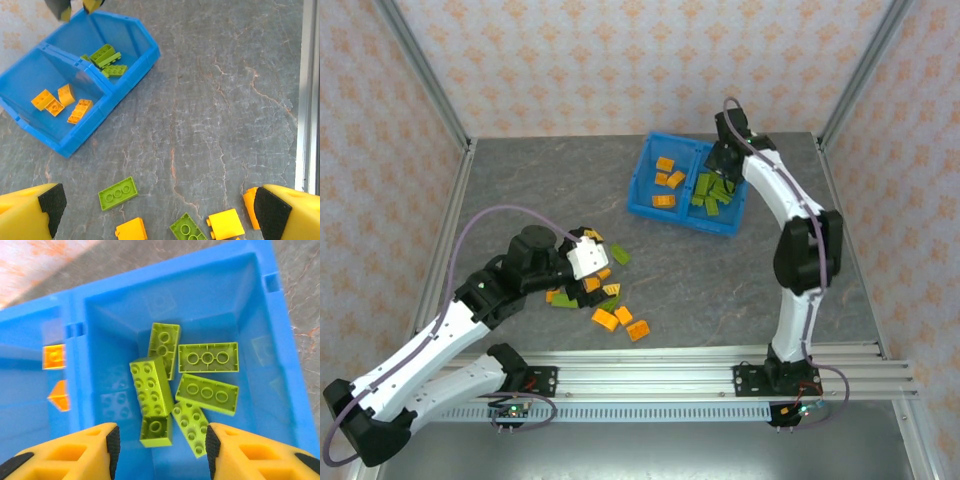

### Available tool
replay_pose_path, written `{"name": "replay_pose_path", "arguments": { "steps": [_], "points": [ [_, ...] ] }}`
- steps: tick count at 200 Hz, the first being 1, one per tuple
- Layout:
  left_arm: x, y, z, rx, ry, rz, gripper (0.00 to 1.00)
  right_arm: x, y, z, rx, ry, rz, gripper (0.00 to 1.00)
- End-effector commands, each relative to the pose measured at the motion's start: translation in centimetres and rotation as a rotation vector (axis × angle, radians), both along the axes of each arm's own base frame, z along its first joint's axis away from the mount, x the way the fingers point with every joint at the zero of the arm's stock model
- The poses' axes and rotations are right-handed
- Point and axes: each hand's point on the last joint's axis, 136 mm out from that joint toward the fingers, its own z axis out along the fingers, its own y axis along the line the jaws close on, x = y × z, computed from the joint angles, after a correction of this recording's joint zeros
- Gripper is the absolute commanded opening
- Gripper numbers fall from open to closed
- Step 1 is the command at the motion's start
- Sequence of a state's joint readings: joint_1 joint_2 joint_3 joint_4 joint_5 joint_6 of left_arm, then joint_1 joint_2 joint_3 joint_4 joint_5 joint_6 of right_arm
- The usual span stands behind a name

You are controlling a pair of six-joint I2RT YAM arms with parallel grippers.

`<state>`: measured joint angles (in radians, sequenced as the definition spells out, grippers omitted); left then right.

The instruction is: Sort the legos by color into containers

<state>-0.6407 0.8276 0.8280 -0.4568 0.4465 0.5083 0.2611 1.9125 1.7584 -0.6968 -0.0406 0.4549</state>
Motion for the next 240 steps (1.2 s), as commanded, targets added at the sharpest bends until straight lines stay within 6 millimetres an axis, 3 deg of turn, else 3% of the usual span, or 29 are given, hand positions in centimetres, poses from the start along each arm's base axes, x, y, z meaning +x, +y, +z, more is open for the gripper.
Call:
{"name": "replay_pose_path", "arguments": {
  "steps": [1, 24, 37, 57, 85, 111, 143, 180, 217, 240],
  "points": [
    [1.1, 0.5, 1.4, -0.048, 0.024, 0.104, 1.00, -4.8, 2.3, 4.9, 0.024, -0.130, 0.088, 0.51],
    [3.9, 1.5, 5.0, -0.257, 0.151, 0.390, 1.00, -11.7, 5.8, 7.6, 0.120, -0.261, 0.235, 0.61],
    [5.8, 3.2, 5.5, -0.361, 0.245, 0.624, 1.00, -15.9, 7.8, 9.0, 0.190, -0.319, 0.334, 0.68],
    [7.5, 5.5, 3.0, -0.401, 0.390, 0.933, 0.98, -21.4, 8.9, 10.1, 0.280, -0.353, 0.431, 0.74],
    [8.9, 6.3, -2.1, -0.427, 0.547, 1.223, 0.95, -25.4, 9.0, 9.2, 0.394, -0.328, 0.491, 0.79],
    [9.6, 5.3, -6.4, -0.380, 0.664, 1.344, 0.87, -26.7, 8.3, 7.4, 0.365, -0.253, 0.500, 0.80],
    [10.6, 3.0, -10.5, -0.410, 0.789, 1.398, 0.83, -26.3, 7.9, 5.5, 0.334, -0.234, 0.475, 0.80],
    [12.0, 2.5, -12.4, -0.389, 0.815, 1.507, 0.77, -26.1, 8.1, 4.6, 0.321, -0.219, 0.480, 0.81],
    [14.1, 0.5, -14.4, -0.295, 0.887, 1.533, 0.70, -26.0, 7.2, 4.3, 0.279, -0.223, 0.453, 0.81],
    [14.7, 0.7, -16.2, -0.217, 0.882, 1.606, 0.61, -26.4, 7.1, 4.3, 0.284, -0.218, 0.459, 0.81]
  ]
}}
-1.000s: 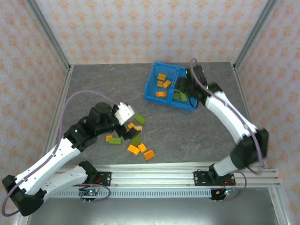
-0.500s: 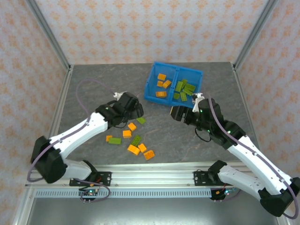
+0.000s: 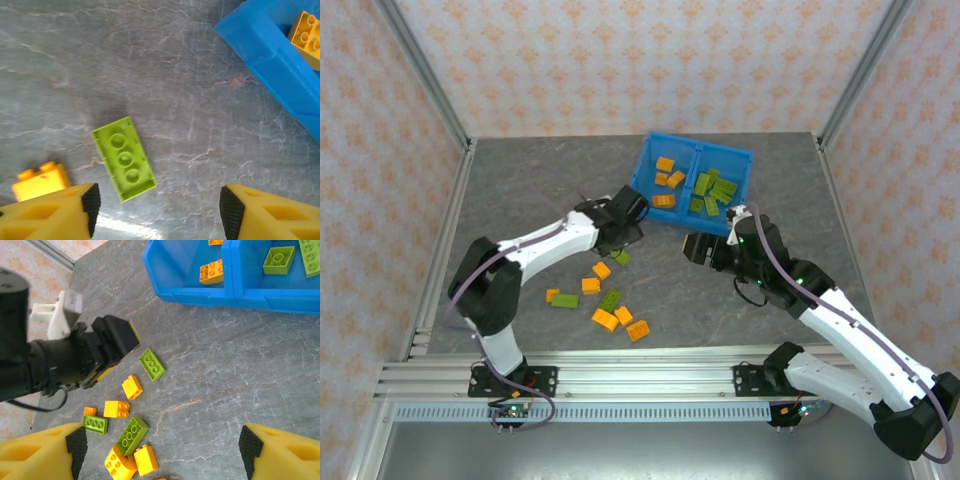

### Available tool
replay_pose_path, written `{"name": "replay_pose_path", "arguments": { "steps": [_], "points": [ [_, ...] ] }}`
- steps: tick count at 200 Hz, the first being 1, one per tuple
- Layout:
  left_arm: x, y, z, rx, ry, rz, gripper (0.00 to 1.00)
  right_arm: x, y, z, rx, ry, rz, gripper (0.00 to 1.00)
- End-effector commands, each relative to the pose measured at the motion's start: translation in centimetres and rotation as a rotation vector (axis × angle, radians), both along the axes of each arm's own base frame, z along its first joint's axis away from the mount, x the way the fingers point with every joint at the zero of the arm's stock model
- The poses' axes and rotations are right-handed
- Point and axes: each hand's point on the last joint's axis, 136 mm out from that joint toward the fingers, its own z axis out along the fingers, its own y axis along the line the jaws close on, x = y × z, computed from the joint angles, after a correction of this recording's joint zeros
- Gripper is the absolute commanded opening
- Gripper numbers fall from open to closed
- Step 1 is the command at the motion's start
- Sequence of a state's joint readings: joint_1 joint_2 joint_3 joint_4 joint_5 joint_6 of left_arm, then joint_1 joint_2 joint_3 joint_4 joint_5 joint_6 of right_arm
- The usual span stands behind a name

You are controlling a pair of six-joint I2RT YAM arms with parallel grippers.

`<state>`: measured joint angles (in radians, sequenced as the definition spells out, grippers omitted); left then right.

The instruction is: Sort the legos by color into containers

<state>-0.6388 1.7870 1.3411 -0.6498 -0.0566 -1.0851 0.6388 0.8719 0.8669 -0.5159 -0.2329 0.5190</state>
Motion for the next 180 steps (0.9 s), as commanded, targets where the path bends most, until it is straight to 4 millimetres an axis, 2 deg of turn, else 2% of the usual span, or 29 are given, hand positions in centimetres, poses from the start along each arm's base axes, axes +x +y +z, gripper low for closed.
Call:
{"name": "replay_pose_path", "arguments": {
  "steps": [1, 21, 39, 42, 64, 83, 104, 120, 140, 161, 180],
  "points": [
    [-0.4, 1.3, -1.5, 0.073, 0.092, 0.065, 0.61, -0.5, -0.7, -0.3, -0.026, 0.000, -0.011, 0.81],
    [-1.0, 1.9, -3.1, 0.103, 0.138, 0.107, 0.58, -0.8, -1.5, -0.4, -0.041, 0.003, -0.033, 0.81],
    [-1.6, 2.1, -4.2, 0.105, 0.151, 0.124, 0.60, -1.1, -1.8, -0.2, -0.042, -0.002, -0.038, 0.81],
    [-1.7, 2.2, -5.3, 0.121, 0.169, 0.122, 0.61, -1.1, -1.8, -0.2, -0.041, -0.004, -0.037, 0.81],
    [-1.0, 1.5, -7.3, 0.119, 0.173, 0.073, 0.61, -1.1, -1.9, -0.5, -0.042, 0.002, -0.041, 0.82],
    [-0.5, 1.1, -8.2, 0.127, 0.171, 0.042, 0.61, -1.1, -1.8, -0.6, -0.040, 0.013, -0.041, 0.82],
    [-1.0, 1.5, -9.0, 0.151, 0.198, 0.049, 0.61, -1.3, -1.9, -0.7, -0.038, 0.020, -0.044, 0.82],
    [-1.6, 1.9, -9.8, 0.160, 0.229, 0.055, 0.55, -1.3, -2.0, -0.5, -0.032, 0.018, -0.051, 0.81],
    [-2.3, 1.7, -10.7, 0.145, 0.251, 0.046, 0.39, -1.2, -1.9, -0.4, -0.025, 0.018, -0.055, 0.82],
    [-2.2, 1.3, -9.8, 0.127, 0.235, 0.015, 0.31, -1.3, -1.8, -0.2, -0.014, 0.020, -0.047, 0.81],
    [-1.5, 0.4, -6.9, 0.118, 0.171, -0.040, 0.29, -1.5, -1.7, -0.2, -0.010, 0.024, -0.042, 0.82]
  ]
}}
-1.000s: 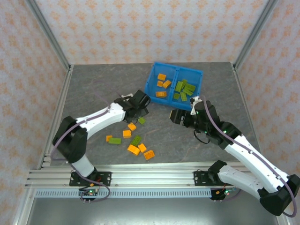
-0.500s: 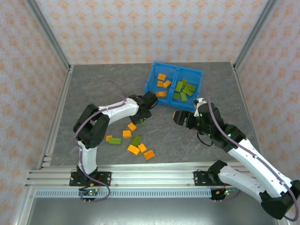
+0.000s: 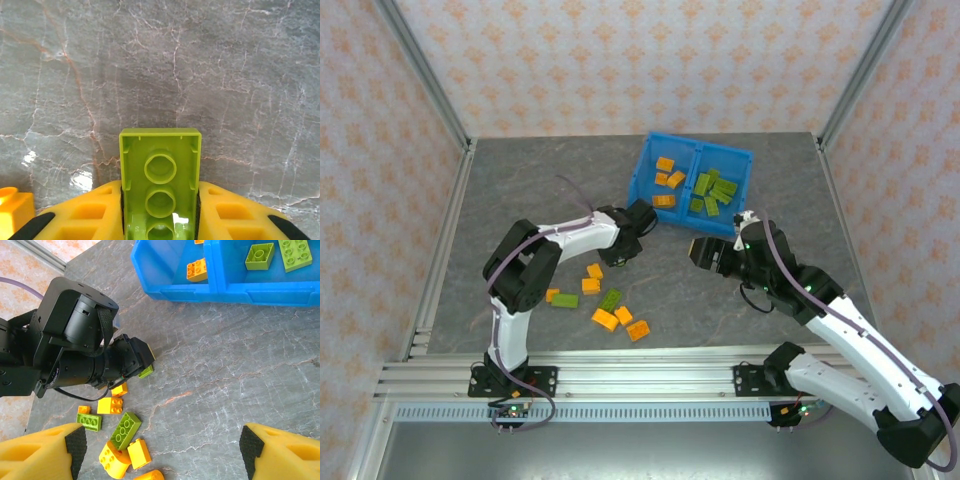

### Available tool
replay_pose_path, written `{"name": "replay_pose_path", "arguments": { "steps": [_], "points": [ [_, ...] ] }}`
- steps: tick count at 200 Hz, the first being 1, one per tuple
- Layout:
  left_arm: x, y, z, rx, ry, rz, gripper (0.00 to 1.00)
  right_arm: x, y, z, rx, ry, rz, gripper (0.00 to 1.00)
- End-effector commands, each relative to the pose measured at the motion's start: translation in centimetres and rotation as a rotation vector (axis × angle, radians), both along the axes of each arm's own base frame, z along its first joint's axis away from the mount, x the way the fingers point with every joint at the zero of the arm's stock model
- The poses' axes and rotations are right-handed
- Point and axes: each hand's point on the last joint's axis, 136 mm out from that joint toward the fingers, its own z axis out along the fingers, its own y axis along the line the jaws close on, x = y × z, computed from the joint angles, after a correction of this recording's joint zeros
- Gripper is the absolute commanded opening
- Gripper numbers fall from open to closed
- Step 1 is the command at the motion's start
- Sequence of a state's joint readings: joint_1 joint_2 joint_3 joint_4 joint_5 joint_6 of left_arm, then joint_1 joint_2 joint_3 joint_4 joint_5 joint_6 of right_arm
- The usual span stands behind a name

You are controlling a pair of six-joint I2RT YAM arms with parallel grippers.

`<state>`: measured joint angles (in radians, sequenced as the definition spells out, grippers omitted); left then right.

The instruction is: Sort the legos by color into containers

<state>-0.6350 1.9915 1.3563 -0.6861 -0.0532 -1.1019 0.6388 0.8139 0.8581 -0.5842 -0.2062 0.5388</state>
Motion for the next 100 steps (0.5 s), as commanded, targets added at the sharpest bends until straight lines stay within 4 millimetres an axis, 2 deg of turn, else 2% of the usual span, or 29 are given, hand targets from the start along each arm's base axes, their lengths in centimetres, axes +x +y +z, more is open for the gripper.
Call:
{"name": "replay_pose_path", "arguments": {
  "steps": [1, 18, 21, 41, 71, 74, 100],
  "points": [
    [-0.2, -0.7, 1.1, -0.014, -0.015, -0.062, 0.29, -0.4, -0.3, 0.1, 0.002, 0.007, -0.008, 0.82],
    [0.6, -2.3, 4.6, -0.010, -0.096, -0.132, 0.29, -0.4, -0.4, 0.2, 0.009, 0.006, -0.021, 0.82],
    [0.8, -2.7, 6.2, -0.024, -0.131, -0.140, 0.29, -0.3, -0.5, 0.3, 0.010, 0.006, -0.024, 0.82],
    [1.9, -5.3, 11.3, -0.026, -0.255, -0.227, 0.29, -0.2, -1.0, 0.9, 0.033, -0.013, -0.064, 0.81],
    [4.6, -10.0, 18.4, -0.005, -0.463, -0.381, 0.29, -0.4, -3.0, 2.3, 0.050, -0.073, -0.155, 0.82],
    [5.0, -10.7, 17.9, 0.007, -0.461, -0.397, 0.29, -0.4, -3.4, 2.4, 0.047, -0.079, -0.169, 0.82],
    [7.7, -16.1, 20.7, 0.035, -0.577, -0.525, 0.29, -0.8, -6.0, 2.2, 0.012, -0.090, -0.276, 0.83]
  ]
}}
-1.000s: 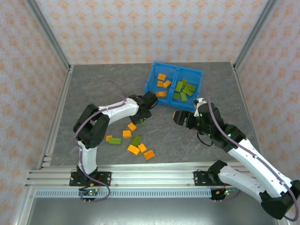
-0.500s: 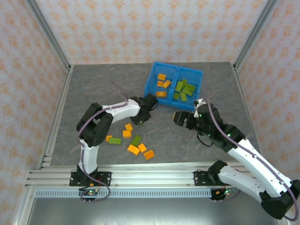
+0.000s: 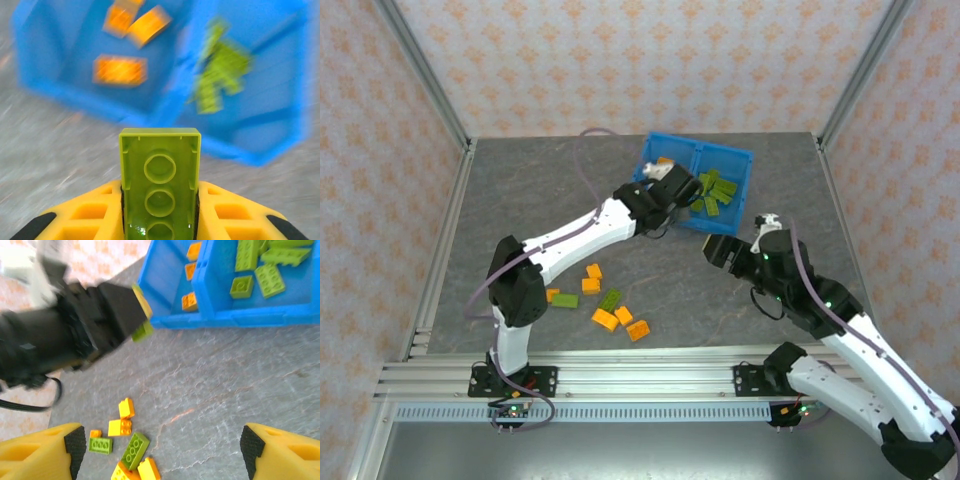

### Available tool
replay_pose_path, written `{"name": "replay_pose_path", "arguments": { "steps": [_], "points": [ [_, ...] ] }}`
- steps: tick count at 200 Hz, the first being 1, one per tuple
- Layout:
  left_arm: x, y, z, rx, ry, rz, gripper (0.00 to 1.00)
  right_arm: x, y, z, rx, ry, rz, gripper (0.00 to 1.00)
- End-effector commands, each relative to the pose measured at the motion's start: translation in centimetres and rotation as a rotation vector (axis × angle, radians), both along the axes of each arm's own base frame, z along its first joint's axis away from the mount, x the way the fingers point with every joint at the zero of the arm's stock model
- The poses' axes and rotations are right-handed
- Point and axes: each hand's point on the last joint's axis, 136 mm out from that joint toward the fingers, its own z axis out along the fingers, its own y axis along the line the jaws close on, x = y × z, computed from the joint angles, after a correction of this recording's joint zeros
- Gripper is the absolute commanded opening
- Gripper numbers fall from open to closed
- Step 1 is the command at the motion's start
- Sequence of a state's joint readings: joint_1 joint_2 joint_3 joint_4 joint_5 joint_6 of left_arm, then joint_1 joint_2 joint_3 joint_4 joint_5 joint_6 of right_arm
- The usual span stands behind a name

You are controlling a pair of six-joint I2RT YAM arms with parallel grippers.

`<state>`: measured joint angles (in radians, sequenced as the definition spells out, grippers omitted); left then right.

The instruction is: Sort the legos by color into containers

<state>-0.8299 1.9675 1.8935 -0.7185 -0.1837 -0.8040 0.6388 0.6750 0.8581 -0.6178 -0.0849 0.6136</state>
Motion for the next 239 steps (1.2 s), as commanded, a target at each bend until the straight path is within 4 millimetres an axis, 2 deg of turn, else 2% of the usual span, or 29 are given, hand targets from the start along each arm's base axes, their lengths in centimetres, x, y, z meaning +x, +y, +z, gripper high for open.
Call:
{"name": "replay_pose_path", "arguments": {
  "steps": [1, 27, 42, 64, 91, 114, 128, 138, 149, 165, 186, 210, 227, 239],
  "points": [
    [2.7, -2.5, 0.9, 0.153, -0.133, -0.087, 0.29, -0.2, -2.9, -0.6, -0.043, 0.006, -0.138, 0.83],
    [5.7, -6.2, 1.6, 0.218, -0.240, -0.118, 0.29, -0.5, -2.9, -0.9, -0.037, 0.020, -0.134, 0.83],
    [7.4, -7.0, 1.9, 0.248, -0.297, -0.093, 0.29, -0.6, -2.9, -0.9, -0.038, 0.026, -0.130, 0.83],
    [9.4, -7.0, 1.7, 0.287, -0.370, -0.022, 0.29, -0.8, -3.2, -0.9, -0.051, 0.031, -0.130, 0.83],
    [10.8, -8.4, 0.3, 0.255, -0.406, -0.027, 0.29, -0.9, -3.5, -0.8, -0.071, 0.025, -0.134, 0.84],
    [11.7, -9.4, -2.7, 0.273, -0.402, -0.047, 0.32, -0.9, -3.5, -0.5, -0.078, 0.017, -0.128, 0.84],
    [11.9, -9.5, -3.7, 0.282, -0.393, -0.049, 0.34, -1.0, -3.6, -0.4, -0.085, 0.018, -0.127, 0.84],
    [11.9, -9.6, -3.9, 0.274, -0.390, -0.044, 0.37, -1.1, -3.7, -0.4, -0.087, 0.019, -0.129, 0.84],
    [11.8, -9.7, -3.9, 0.257, -0.386, -0.040, 0.46, -1.1, -3.7, -0.4, -0.088, 0.022, -0.128, 0.84],
    [11.6, -9.9, -2.8, 0.226, -0.387, -0.050, 0.57, -1.2, -3.7, -0.5, -0.089, 0.027, -0.125, 0.84],
    [10.6, -9.4, 0.3, 0.175, -0.378, -0.057, 0.69, -1.4, -3.7, -0.7, -0.092, 0.038, -0.119, 0.84],
    [8.4, -8.3, 4.5, 0.127, -0.346, -0.099, 0.71, -1.6, -3.6, -0.8, -0.086, 0.039, -0.110, 0.84],
    [6.2, -6.7, 7.9, 0.111, -0.332, -0.136, 0.72, -1.6, -3.3, -0.7, -0.075, 0.025, -0.091, 0.84],
    [4.5, -5.1, 9.5, 0.120, -0.333, -0.160, 0.73, -1.4, -2.7, -0.6, -0.060, 0.014, -0.070, 0.84]
  ]
}}
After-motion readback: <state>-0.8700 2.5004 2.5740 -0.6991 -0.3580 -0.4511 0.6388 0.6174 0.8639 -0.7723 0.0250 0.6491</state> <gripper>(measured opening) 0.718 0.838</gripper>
